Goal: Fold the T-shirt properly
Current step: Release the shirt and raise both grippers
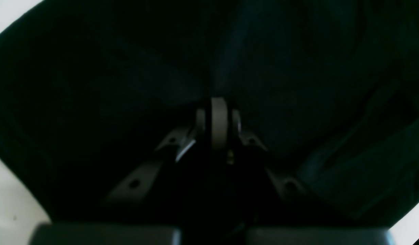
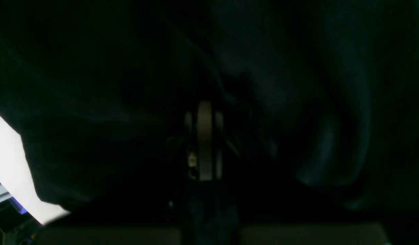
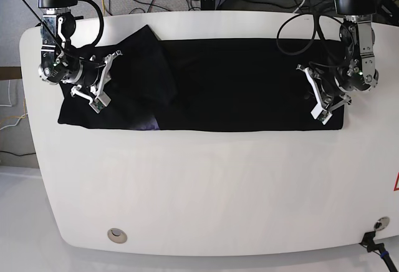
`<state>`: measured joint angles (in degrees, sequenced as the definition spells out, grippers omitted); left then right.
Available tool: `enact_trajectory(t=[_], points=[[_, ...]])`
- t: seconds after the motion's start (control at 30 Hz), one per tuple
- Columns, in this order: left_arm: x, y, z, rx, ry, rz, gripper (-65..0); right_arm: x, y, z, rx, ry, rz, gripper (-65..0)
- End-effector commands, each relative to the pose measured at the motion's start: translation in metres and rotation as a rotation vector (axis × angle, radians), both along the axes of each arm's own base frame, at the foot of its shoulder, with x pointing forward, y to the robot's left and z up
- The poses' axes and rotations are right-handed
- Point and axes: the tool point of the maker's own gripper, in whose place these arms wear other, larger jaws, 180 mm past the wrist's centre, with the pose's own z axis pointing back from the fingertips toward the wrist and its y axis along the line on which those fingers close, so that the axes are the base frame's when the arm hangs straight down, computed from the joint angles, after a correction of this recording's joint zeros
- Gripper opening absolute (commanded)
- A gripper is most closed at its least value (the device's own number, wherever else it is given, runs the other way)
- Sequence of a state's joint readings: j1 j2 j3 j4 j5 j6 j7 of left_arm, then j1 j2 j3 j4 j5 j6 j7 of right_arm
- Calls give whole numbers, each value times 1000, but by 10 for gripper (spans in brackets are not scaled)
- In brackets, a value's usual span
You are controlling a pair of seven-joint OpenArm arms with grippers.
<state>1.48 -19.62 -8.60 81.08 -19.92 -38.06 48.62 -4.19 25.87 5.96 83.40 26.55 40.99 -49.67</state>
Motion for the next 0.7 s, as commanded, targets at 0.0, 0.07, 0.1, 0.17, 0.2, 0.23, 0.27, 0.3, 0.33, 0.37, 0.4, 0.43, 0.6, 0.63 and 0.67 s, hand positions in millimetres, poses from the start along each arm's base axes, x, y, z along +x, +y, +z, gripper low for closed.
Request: enact_trajectory(t=[0.0, 0.07, 0.1, 0.17, 0.2, 0.23, 0.27, 0.3, 0.33, 0.37, 0.4, 0.43, 0.6, 0.63, 0.67], points=[[-6, 21, -3, 94, 47, 6, -650, -19, -25, -17, -136, 106, 3, -650], [3, 21, 9, 105, 10, -3, -650, -11, -17, -7, -131, 64, 19, -650], [8, 21, 18, 110, -20, -3, -650, -5, -7, 1, -119, 31, 31, -650], [16, 29, 38, 132, -75, 16, -650, 10, 0, 24, -117, -56, 34, -650], [17, 35, 45, 148, -84, 29, -650, 16, 5, 35, -104, -95, 28, -650], [19, 38, 51, 161, -92, 35, -650, 19, 9, 41, -97, -117, 21, -650], [20, 40, 57, 170, -105, 39, -650, 20, 13, 46, -98, -127, 21, -650], [21, 42, 63, 176, -124, 42, -650, 23, 18, 52, -97, -144, 28, -650], [20, 43, 65, 180, -131, 45, -650, 27, 23, 59, -96, -166, 36, -650], [14, 46, 64, 185, -126, 52, -650, 27, 28, 63, -94, -173, 40, -650], [9, 50, 65, 192, -128, 61, -650, 27, 34, 65, -90, -179, 44, -650], [6, 54, 67, 197, -133, 74, -650, 27, 36, 68, -92, -184, 47, -650], [-1, 75, 72, 208, -138, 137, -650, 28, 47, 70, -67, -196, 43, -650], [-2, 78, 73, 209, -141, 147, -650, 28, 48, 69, -64, -195, 40, -650], [-2, 81, 74, 210, -144, 156, -650, 28, 47, 69, -64, -194, 40, -650]])
